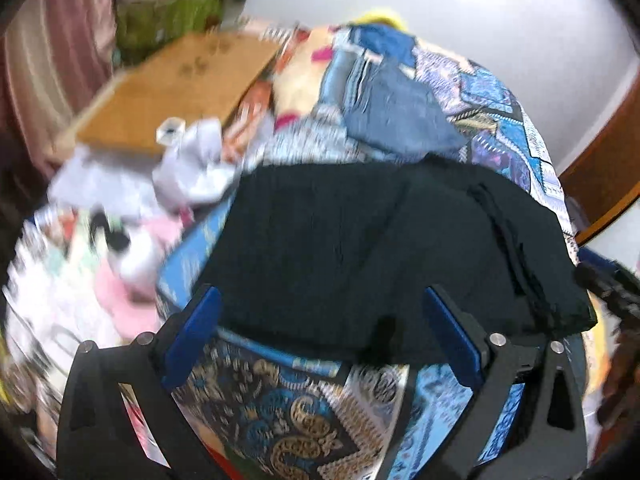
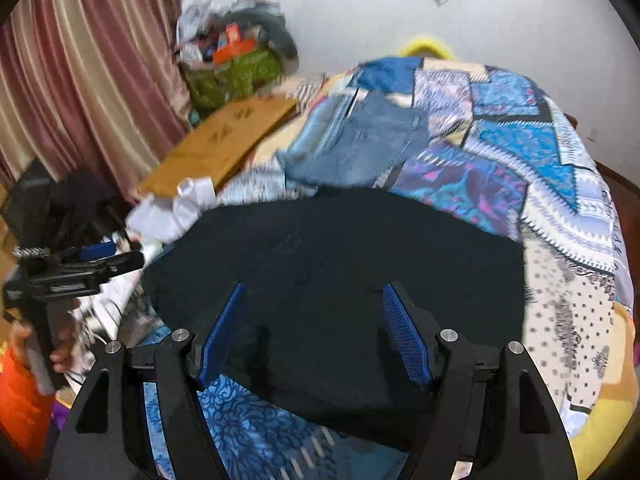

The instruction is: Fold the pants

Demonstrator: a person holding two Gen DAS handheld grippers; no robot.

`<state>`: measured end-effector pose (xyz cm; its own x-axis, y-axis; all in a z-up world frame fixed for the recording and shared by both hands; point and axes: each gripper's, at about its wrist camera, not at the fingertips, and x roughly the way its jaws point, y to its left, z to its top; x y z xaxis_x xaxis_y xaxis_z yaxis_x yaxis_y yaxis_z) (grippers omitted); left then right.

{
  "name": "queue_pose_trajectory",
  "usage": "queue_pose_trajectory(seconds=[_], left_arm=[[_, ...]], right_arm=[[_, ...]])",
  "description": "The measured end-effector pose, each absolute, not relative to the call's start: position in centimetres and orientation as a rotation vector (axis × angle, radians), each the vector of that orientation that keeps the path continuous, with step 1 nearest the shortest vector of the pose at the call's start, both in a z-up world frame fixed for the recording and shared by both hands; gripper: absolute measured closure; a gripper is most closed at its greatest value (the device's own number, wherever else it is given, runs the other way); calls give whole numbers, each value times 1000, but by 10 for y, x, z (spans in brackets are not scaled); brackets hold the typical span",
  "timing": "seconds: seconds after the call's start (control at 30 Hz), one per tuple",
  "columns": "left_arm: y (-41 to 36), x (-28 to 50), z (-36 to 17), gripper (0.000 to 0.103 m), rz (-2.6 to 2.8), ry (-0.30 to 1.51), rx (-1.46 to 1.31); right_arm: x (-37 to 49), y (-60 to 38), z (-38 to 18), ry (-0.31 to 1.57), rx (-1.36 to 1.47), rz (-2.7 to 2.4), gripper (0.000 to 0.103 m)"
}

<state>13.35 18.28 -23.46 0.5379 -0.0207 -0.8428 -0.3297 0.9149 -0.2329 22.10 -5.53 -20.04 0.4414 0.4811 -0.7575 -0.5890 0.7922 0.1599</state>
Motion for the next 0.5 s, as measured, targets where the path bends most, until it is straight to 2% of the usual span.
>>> queue_pose_trajectory(seconds=[0.17,0.5], left_arm=[[194,122,-260,2,184,1057,-498],[201,125,-290,2,89,1102,-736]], right_arm=[[224,-42,-229,967,-181,665,36],[221,-41,-232,964,-191,670,31]])
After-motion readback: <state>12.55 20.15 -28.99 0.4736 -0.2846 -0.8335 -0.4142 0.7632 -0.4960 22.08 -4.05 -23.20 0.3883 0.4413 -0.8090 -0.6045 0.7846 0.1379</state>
